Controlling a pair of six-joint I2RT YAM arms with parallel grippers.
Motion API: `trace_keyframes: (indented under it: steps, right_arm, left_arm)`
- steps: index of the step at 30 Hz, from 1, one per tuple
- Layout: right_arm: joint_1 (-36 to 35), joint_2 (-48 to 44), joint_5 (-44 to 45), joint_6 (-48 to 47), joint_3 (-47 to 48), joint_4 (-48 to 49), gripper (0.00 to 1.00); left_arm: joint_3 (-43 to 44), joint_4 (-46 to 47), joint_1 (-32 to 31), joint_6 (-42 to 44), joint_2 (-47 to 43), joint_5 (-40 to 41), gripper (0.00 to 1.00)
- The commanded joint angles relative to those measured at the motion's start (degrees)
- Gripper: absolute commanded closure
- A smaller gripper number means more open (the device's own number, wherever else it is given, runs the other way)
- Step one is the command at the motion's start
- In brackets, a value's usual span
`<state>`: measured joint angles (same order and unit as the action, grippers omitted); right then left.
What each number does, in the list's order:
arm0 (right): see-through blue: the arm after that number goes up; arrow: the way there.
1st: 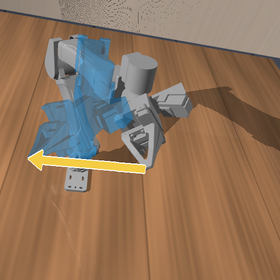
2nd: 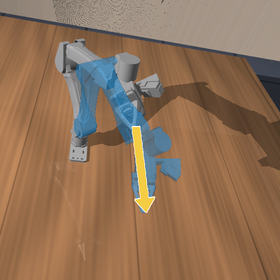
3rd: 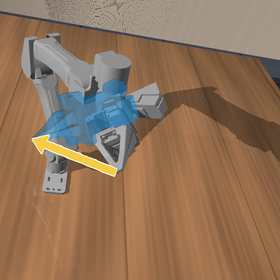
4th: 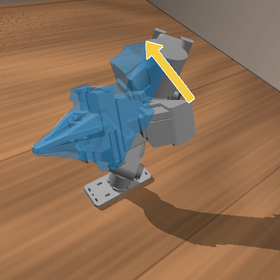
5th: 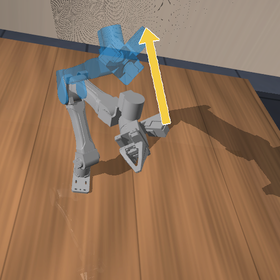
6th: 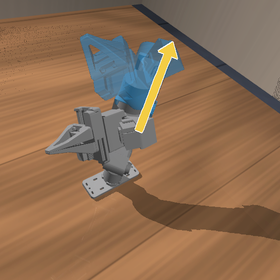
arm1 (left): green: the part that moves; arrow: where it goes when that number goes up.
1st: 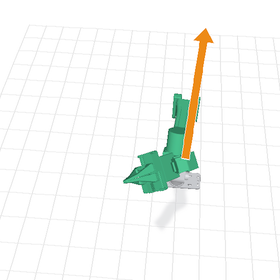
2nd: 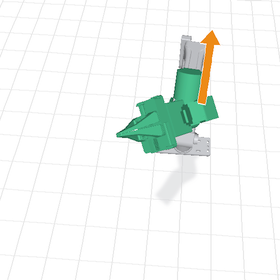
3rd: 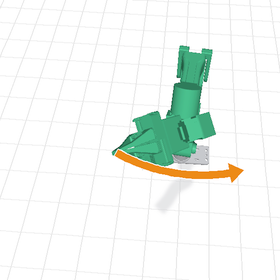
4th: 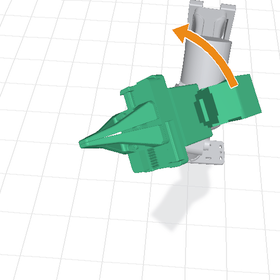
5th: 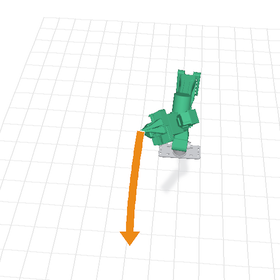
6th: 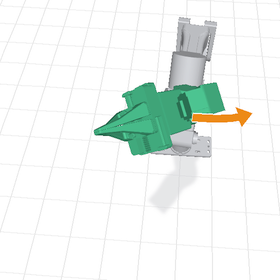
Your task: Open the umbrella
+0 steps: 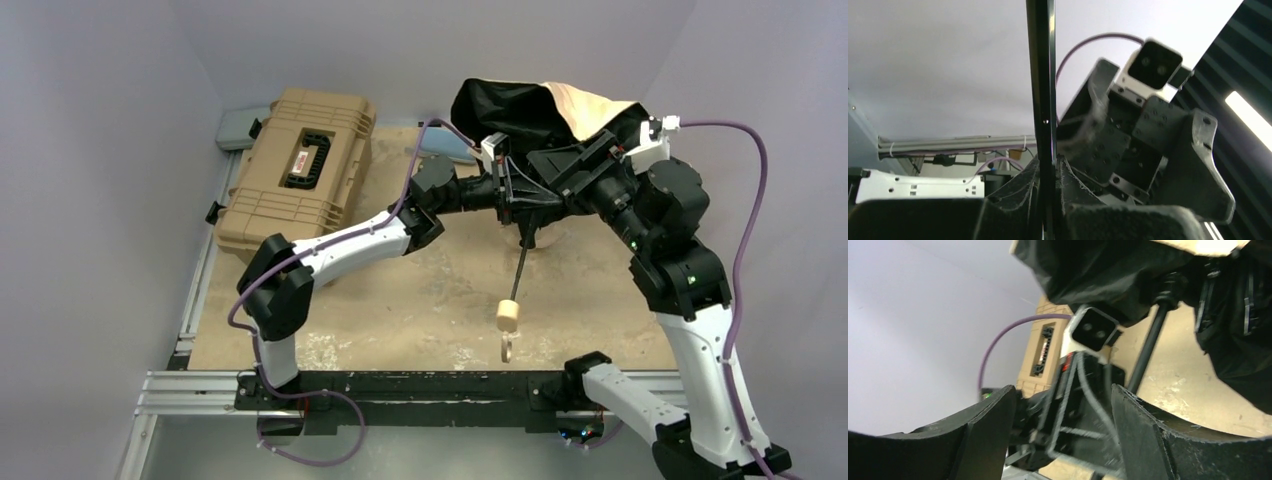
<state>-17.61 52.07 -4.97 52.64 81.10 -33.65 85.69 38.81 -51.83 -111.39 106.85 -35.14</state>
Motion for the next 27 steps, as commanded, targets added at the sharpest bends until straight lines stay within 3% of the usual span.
trace_keyframes:
  steps: [1, 8, 18, 21, 27]
  right_arm:
    - [0.44, 2.90, 3.63, -3.53, 3.74, -3.66, 0.32]
    - [1.62, 7.97, 4.35, -9.35, 10.34, -10.67, 0.35]
    - [2.29, 4.98, -1.36, -0.90, 0.15, 1.77, 0.43]
    - [2.26, 4.80, -0.58, 0.96, -1.35, 4.67, 0.51]
    - [2.31, 7.10, 3.13, 2.52, -0.98, 8.42, 0.85]
  left_arm:
    - [0.86, 2.47, -0.82, 7.78, -9.90, -4.07, 1.00]
    - [1.98, -10.64, -0.56, 16.35, -14.09, -6.24, 1.00]
    - [1.96, -14.20, -0.64, 18.98, -15.34, -6.22, 1.00]
    - [2.24, -14.13, -0.71, 18.81, -15.27, -5.87, 1.00]
    - [2.55, -14.15, -1.23, 18.55, -15.28, -5.12, 1.00]
